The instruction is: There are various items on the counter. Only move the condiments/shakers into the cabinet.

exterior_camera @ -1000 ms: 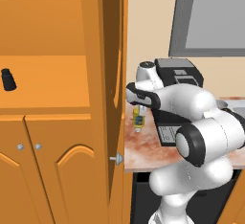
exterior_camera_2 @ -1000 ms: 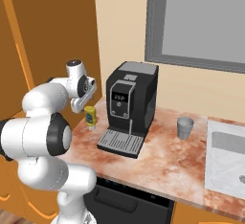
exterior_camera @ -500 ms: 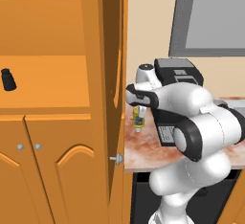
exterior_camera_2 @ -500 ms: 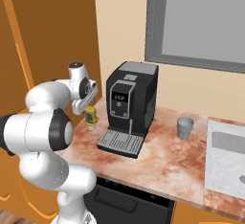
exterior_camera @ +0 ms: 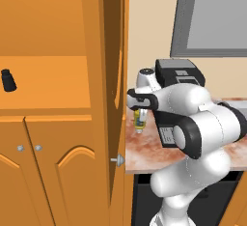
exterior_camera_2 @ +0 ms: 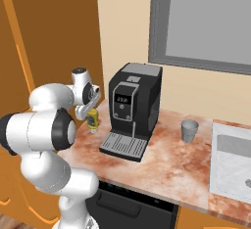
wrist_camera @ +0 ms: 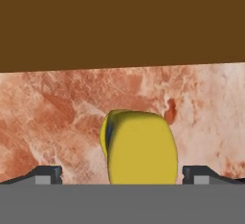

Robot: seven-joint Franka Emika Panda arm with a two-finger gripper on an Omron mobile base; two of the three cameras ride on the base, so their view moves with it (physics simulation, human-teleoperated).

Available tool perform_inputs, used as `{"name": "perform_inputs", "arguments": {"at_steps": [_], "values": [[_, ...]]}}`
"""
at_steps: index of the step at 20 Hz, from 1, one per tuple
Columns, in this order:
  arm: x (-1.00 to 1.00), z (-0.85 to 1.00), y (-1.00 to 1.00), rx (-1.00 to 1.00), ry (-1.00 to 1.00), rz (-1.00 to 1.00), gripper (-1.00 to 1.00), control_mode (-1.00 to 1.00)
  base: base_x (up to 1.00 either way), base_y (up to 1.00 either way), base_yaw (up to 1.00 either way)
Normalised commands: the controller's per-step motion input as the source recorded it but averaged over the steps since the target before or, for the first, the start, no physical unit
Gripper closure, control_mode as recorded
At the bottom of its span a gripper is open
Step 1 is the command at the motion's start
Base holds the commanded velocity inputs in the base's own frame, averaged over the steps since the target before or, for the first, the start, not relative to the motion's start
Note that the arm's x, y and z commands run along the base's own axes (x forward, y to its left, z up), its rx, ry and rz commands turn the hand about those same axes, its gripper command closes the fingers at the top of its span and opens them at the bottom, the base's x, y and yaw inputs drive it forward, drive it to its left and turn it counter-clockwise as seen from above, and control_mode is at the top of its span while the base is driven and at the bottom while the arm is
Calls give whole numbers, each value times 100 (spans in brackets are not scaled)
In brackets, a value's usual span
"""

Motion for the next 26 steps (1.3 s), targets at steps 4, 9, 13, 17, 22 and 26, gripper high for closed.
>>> {"name": "perform_inputs", "arguments": {"at_steps": [4, 9, 13, 17, 22, 26], "values": [[8, -22, 0, 0, 4, 0, -100, -100, 0, 0, 0], [2, -20, 0, 0, 4, 0, -100, -100, 0, 0, 0], [0, -20, 0, 0, 5, 0, 100, -100, 0, 0, 0], [0, -3, 0, 0, 3, 0, 100, -100, 0, 0, 0], [-17, 44, -1, 2, -3, 0, 100, -100, 0, 0, 0], [-19, 98, -10, 4, -12, 0, 100, -100, 0, 0, 0]]}}
